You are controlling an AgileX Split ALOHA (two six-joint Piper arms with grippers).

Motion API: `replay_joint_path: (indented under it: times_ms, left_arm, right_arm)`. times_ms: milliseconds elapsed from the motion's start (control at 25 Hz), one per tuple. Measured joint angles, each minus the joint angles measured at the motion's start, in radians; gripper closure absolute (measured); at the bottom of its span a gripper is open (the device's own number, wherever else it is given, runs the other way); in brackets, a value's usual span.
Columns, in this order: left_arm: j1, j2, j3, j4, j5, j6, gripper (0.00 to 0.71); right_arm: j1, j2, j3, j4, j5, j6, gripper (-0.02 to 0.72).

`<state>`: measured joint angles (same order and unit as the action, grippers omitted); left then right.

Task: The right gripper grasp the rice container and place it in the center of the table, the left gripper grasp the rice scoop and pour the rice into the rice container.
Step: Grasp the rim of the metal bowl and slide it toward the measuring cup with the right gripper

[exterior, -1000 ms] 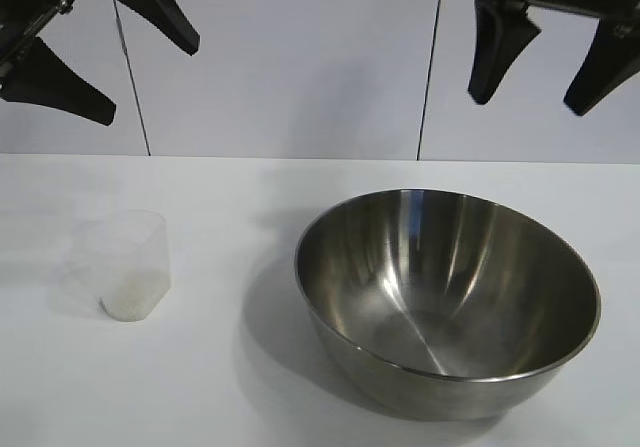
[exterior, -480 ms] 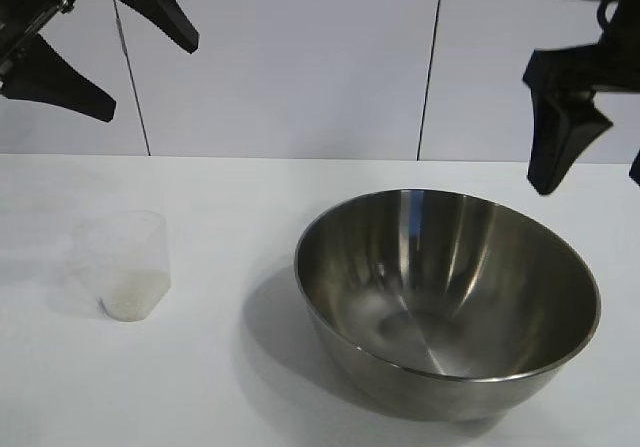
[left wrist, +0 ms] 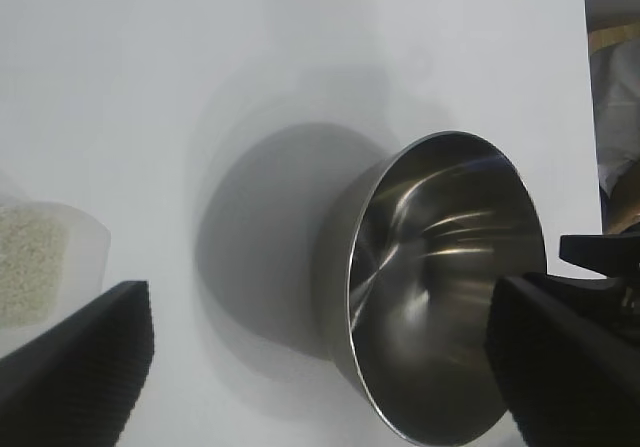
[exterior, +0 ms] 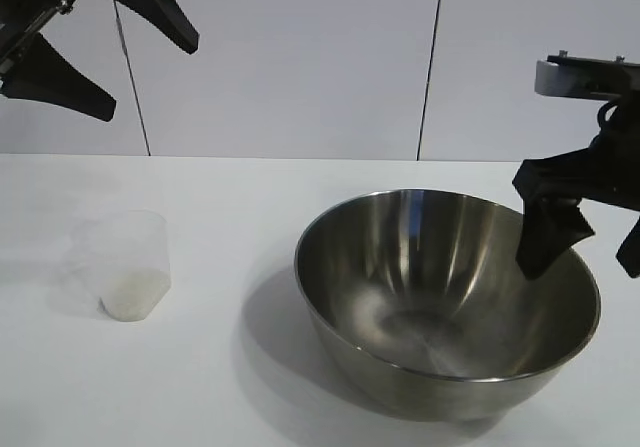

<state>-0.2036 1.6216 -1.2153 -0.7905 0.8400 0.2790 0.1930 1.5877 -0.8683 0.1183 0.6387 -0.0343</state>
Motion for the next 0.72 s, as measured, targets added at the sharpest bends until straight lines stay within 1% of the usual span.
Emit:
replay_joint_path:
  times_ms: [120,240,400,520,560,640,720]
  left_arm:
    - [0.000,0.000,0.000,0.000,0.000,0.001,0.061]
    - [0.000,0.000,0.000,0.000,0.000,0.002,0.061]
    - [0.000,0.000,0.000,0.000,0.000,0.009,0.061]
    - [0.000,0.000,0.000,0.000,0.000,0.012,0.061]
    - [0.000,0.000,0.000,0.000,0.000,0.012,0.061]
    - [0.000,0.000,0.000,0.000,0.000,0.012,0.061]
    - [0.000,0.000,0.000,0.000,0.000,0.013,0.061]
  right_arm:
    - [0.000,0.050,0.000,0.019,-0.033,0.000,0.121]
    - [0.000,0.090,0.000,0.031,-0.040,0.000,0.144]
    - [0.000,0.100,0.000,0.047,-0.060,0.000,0.261]
    - [0.000,0.108,0.000,0.047,-0.062,0.000,0.320]
    - [0.000,0.115,0.000,0.047,-0.062,0.004,0.358]
    - [0.000,0.127,0.000,0.050,-0.062,0.008,0.463]
    - [0.000,0.130,0.000,0.056,-0.062,0.011,0.605]
